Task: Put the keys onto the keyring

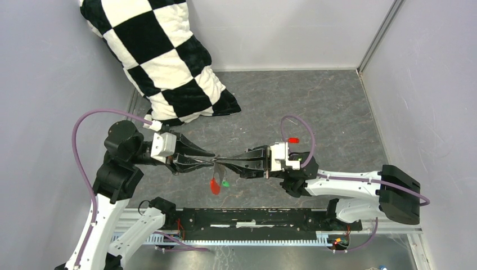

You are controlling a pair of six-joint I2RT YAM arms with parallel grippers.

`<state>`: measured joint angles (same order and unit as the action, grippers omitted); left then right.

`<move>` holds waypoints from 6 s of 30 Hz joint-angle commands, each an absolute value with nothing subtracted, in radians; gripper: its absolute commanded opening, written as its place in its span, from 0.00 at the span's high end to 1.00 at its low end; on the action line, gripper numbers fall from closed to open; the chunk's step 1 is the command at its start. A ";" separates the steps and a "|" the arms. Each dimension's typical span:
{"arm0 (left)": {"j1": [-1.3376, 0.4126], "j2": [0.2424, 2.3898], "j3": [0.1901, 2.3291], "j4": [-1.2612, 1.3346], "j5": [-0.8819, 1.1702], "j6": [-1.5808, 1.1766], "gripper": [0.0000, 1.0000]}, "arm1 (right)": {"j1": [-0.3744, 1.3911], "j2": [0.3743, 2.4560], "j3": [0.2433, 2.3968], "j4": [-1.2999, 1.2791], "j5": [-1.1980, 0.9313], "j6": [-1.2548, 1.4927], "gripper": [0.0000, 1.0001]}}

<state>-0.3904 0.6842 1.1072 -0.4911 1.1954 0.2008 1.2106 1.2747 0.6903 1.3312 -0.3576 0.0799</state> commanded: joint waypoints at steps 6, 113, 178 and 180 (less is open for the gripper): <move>-0.396 0.679 1.107 -0.436 1.241 0.147 0.76 | 1.209 1.300 0.732 1.440 -0.339 0.114 0.99; -0.396 0.766 1.193 -0.757 1.160 0.404 0.69 | 1.162 1.077 0.743 0.961 -0.328 0.032 0.99; -0.396 0.736 1.189 -0.630 1.299 0.176 0.62 | 1.143 1.192 0.713 1.203 -0.389 0.239 0.99; -0.395 0.739 1.193 -0.658 1.298 0.216 0.62 | 1.142 1.197 0.717 1.204 -0.399 0.245 0.99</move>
<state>-0.3904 0.7330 1.1461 -0.5858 1.2598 0.1204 1.1530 1.2156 0.7155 1.1511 -0.3908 0.2287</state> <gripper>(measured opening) 0.383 0.012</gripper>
